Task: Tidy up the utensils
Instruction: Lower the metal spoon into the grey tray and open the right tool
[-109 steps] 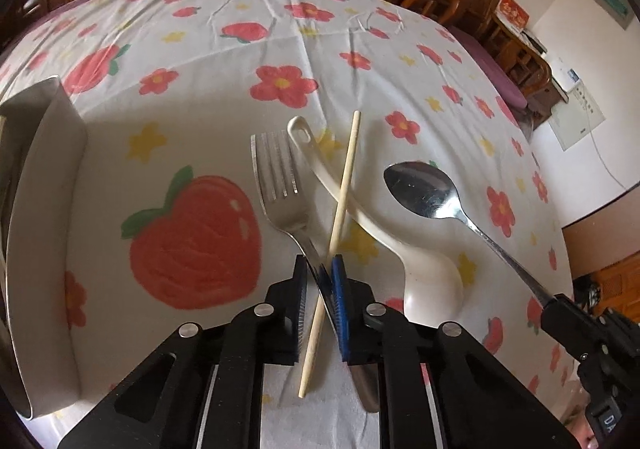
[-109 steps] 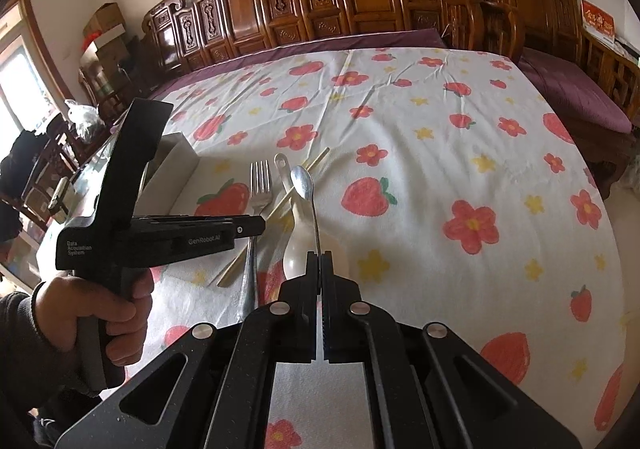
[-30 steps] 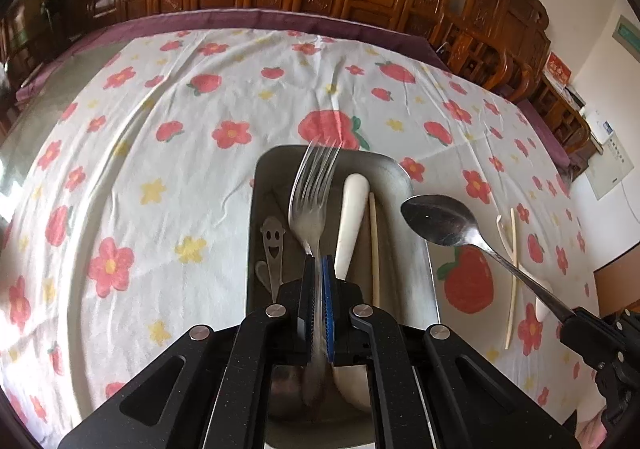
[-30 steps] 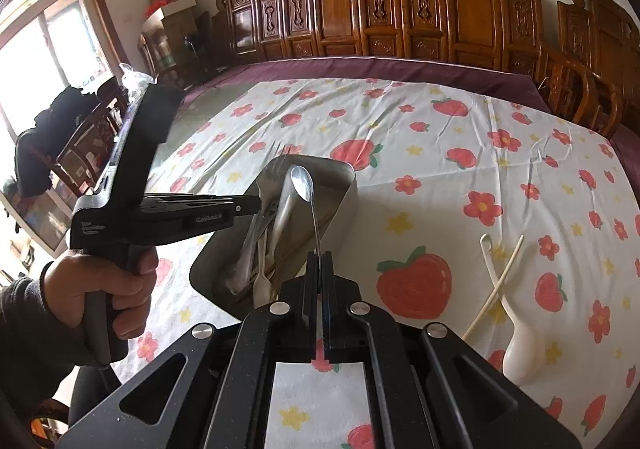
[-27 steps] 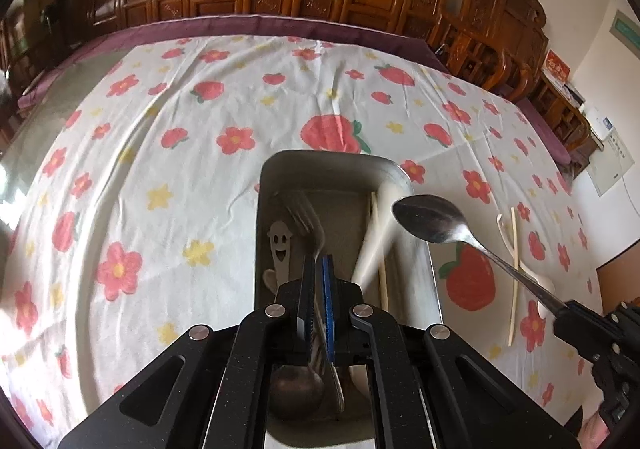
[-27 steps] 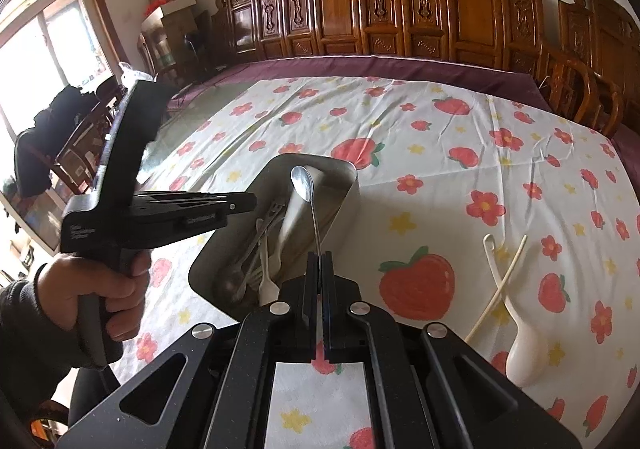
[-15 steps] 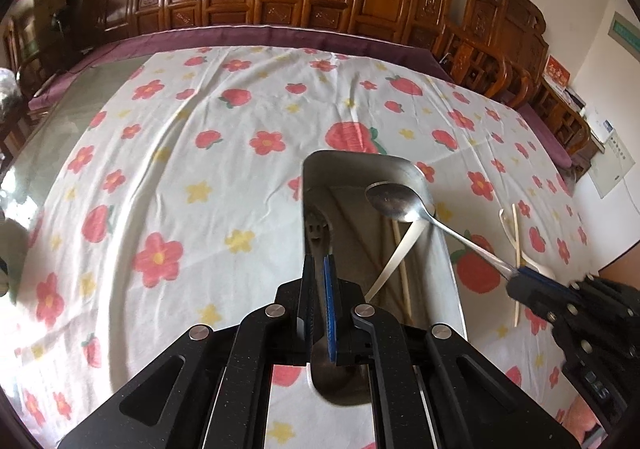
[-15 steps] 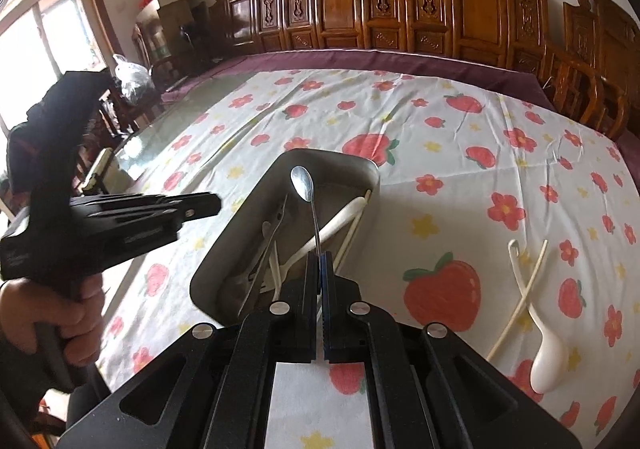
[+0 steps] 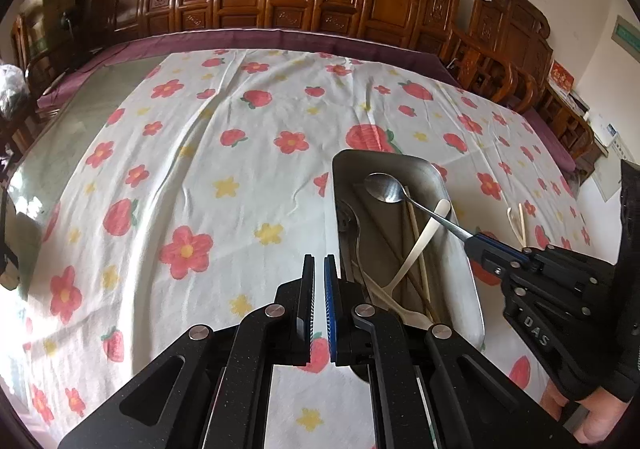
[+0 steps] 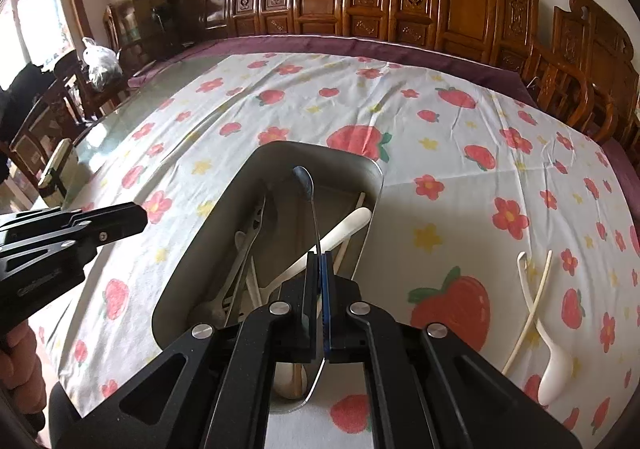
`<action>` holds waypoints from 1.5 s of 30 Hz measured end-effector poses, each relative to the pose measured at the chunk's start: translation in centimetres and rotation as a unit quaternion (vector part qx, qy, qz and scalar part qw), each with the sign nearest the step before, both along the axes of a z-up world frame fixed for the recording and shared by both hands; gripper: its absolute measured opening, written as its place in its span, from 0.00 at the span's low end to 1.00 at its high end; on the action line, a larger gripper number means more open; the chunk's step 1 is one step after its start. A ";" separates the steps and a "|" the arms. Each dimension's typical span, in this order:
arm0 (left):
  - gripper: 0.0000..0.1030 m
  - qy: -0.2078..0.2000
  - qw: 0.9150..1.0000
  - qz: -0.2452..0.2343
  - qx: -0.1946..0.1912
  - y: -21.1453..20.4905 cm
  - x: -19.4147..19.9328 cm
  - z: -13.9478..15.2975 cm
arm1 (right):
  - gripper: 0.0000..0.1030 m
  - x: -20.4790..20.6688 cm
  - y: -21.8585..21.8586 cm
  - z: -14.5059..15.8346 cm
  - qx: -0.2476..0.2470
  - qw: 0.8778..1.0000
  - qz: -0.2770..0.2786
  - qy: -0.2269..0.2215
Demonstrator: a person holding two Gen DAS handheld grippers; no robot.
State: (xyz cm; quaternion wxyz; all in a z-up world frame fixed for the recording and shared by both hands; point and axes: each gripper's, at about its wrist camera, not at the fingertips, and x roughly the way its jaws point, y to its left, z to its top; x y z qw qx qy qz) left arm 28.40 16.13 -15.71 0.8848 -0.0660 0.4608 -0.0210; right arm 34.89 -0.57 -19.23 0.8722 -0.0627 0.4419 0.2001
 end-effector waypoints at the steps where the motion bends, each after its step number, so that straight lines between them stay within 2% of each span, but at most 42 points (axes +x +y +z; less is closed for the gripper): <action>1: 0.04 0.000 1.000 0.000 0.000 0.0 0.0 0.0 | 0.03 0.1 0.1 -0.2 -0.001 1.000 -0.001 0.001; 6: 0.04 0.000 1.000 0.000 0.000 0.2 -0.2 0.1 | 0.03 0.3 0.2 -1.1 0.021 0.999 0.007 0.029; 17: 0.04 -0.003 1.000 -0.003 0.003 0.2 -0.6 0.5 | 0.03 0.5 0.7 -1.2 0.025 0.999 0.001 0.030; 20: 0.04 -0.003 1.000 -0.003 0.004 0.1 -0.7 0.6 | 0.10 0.4 0.8 -0.9 0.044 0.998 0.011 0.031; 22: 0.04 -0.004 1.000 -0.003 0.005 0.1 -0.7 0.8 | 0.12 0.3 0.8 -1.0 0.073 0.996 0.032 0.050; 29: 0.04 -0.004 1.000 -0.007 0.006 -0.3 -0.9 0.9 | 0.15 -0.7 0.3 -1.1 0.115 0.988 0.076 0.069; 33: 0.05 -0.004 1.000 -0.012 0.007 -1.1 -1.1 1.0 | 0.18 -1.1 0.0 -0.7 0.119 0.987 0.083 0.068; 35: 0.05 -0.004 1.000 -0.015 0.010 -1.4 -1.1 1.1 | 0.26 -1.2 -0.1 -0.5 0.123 0.986 0.087 0.068; 37: 0.05 -0.004 1.000 -0.017 0.011 -1.8 -1.1 1.1 | 0.28 -1.4 -0.3 -0.2 0.126 0.986 0.089 0.065; 42: 0.05 -0.004 1.000 -0.018 0.013 -2.0 -1.2 1.2 | 0.28 -1.5 -1.4 0.2 0.119 0.988 0.080 0.056; 43: 0.09 -0.005 1.000 -0.019 0.014 -2.2 -1.2 1.3 | 0.28 -1.6 -1.8 0.4 0.119 0.988 0.078 0.054; 44: 0.16 -0.006 1.000 -0.019 0.014 -2.4 -1.2 1.4 | 0.28 -1.7 -2.3 0.6 0.118 0.989 0.075 0.052; 45: 0.18 -0.009 1.000 -0.020 0.015 -2.6 -1.3 1.5 | 0.28 -1.8 -2.8 0.8 0.118 0.989 0.074 0.049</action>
